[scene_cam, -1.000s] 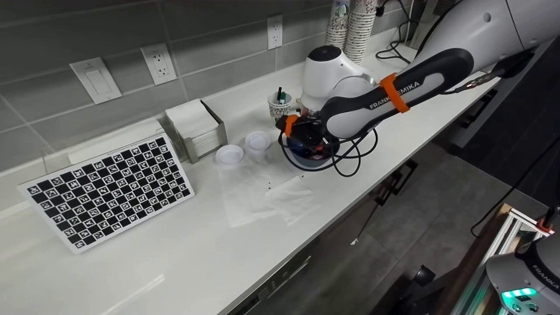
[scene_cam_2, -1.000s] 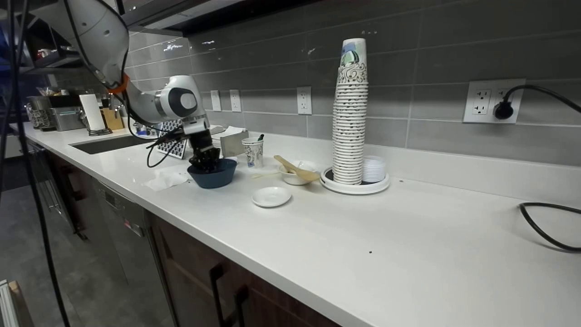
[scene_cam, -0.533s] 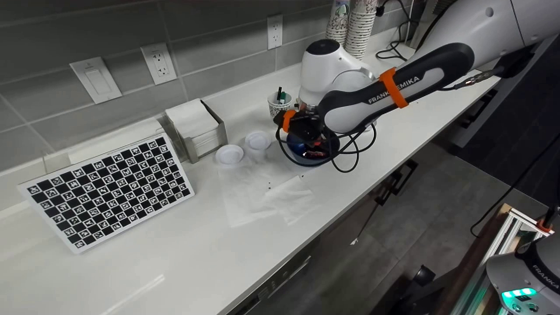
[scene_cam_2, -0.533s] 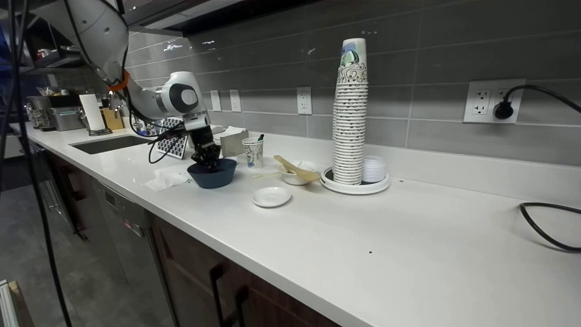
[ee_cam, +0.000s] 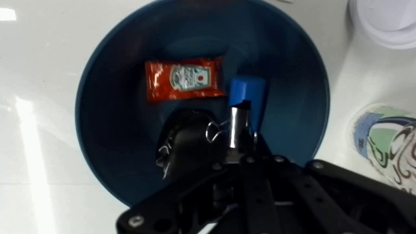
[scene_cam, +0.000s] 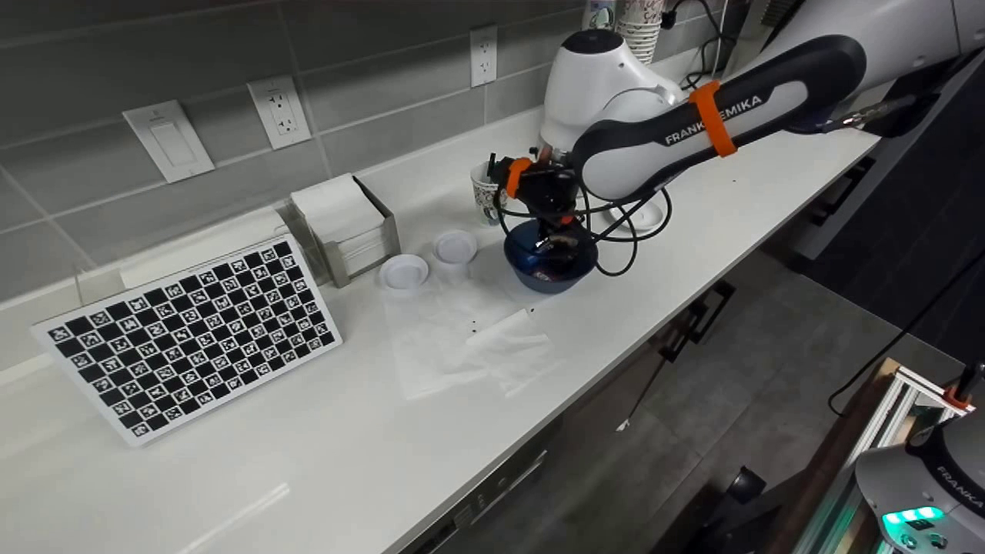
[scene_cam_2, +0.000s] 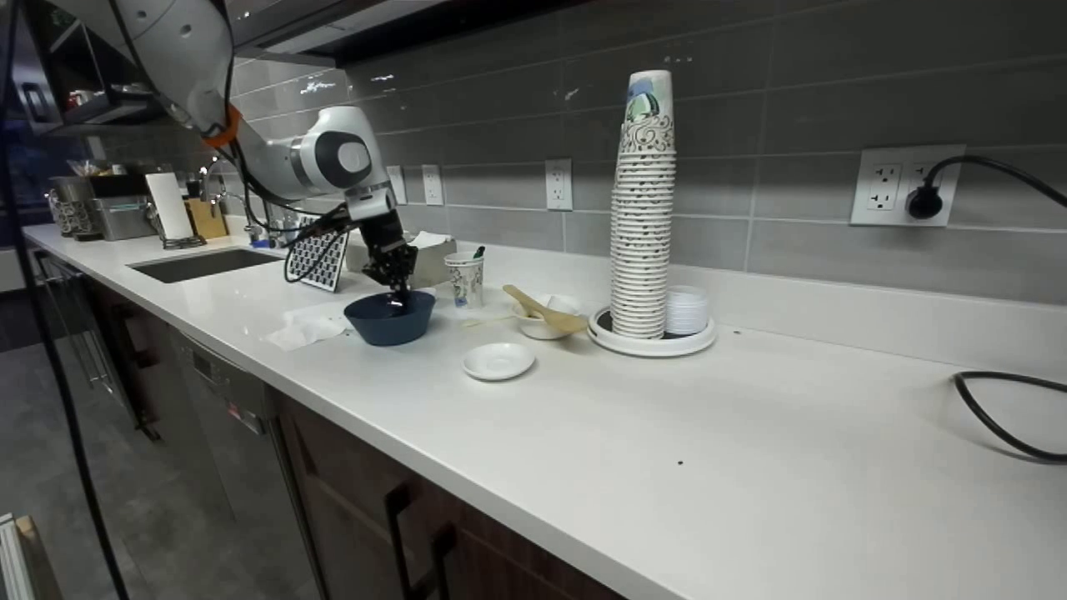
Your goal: Take one clip out of the blue bowl and place it on the white plate
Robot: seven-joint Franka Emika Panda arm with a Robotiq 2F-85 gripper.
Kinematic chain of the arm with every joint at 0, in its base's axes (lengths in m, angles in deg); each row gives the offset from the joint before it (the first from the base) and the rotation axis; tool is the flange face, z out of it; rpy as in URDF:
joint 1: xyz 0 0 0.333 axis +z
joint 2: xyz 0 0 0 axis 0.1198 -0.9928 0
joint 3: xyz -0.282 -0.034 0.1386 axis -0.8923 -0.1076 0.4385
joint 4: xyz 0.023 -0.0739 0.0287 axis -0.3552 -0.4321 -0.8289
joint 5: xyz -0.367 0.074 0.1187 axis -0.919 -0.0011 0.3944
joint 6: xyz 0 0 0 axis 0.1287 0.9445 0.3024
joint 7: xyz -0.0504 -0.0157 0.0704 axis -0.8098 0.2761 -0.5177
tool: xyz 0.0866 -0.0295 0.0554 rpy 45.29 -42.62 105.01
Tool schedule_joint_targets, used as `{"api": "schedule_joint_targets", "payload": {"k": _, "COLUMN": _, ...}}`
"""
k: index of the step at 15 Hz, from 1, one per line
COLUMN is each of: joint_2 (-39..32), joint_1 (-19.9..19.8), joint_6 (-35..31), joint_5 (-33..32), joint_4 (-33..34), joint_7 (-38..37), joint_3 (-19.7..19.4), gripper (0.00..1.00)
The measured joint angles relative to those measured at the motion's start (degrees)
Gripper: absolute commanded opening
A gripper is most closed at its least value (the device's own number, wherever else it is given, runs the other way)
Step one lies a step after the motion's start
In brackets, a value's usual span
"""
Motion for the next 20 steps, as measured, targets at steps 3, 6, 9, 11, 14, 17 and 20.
{"api": "schedule_joint_targets", "payload": {"k": 3, "joint_2": 1.3, "joint_1": -1.3, "joint_6": -1.2, "joint_5": 1.7, "joint_4": -0.1, "joint_7": 1.7, "joint_3": 0.3, "gripper": 0.00}}
{"api": "schedule_joint_targets", "payload": {"k": 6, "joint_2": 3.0, "joint_1": -2.3, "joint_6": -1.7, "joint_5": 1.7, "joint_4": -0.7, "joint_7": 1.3, "joint_3": -0.6, "gripper": 0.00}}
{"api": "schedule_joint_targets", "payload": {"k": 9, "joint_2": 5.7, "joint_1": -3.1, "joint_6": -1.6, "joint_5": -0.5, "joint_4": -2.4, "joint_7": -1.7, "joint_3": -3.5, "gripper": 0.00}}
{"api": "schedule_joint_targets", "payload": {"k": 11, "joint_2": 7.0, "joint_1": -3.4, "joint_6": -0.6, "joint_5": -5.2, "joint_4": -3.5, "joint_7": -6.7, "joint_3": -6.3, "gripper": 0.00}}
{"api": "schedule_joint_targets", "payload": {"k": 14, "joint_2": 7.3, "joint_1": -4.4, "joint_6": 2.2, "joint_5": -12.9, "joint_4": -4.5, "joint_7": -14.0, "joint_3": -9.5, "gripper": 0.00}}
{"api": "schedule_joint_targets", "payload": {"k": 17, "joint_2": 6.9, "joint_1": -5.7, "joint_6": 7.8, "joint_5": -18.2, "joint_4": -4.6, "joint_7": -19.8, "joint_3": -11.0, "gripper": 0.00}}
{"api": "schedule_joint_targets", "payload": {"k": 20, "joint_2": 5.7, "joint_1": -6.4, "joint_6": 14.4, "joint_5": -20.3, "joint_4": -4.4, "joint_7": -25.6, "joint_3": -11.0, "gripper": 0.00}}
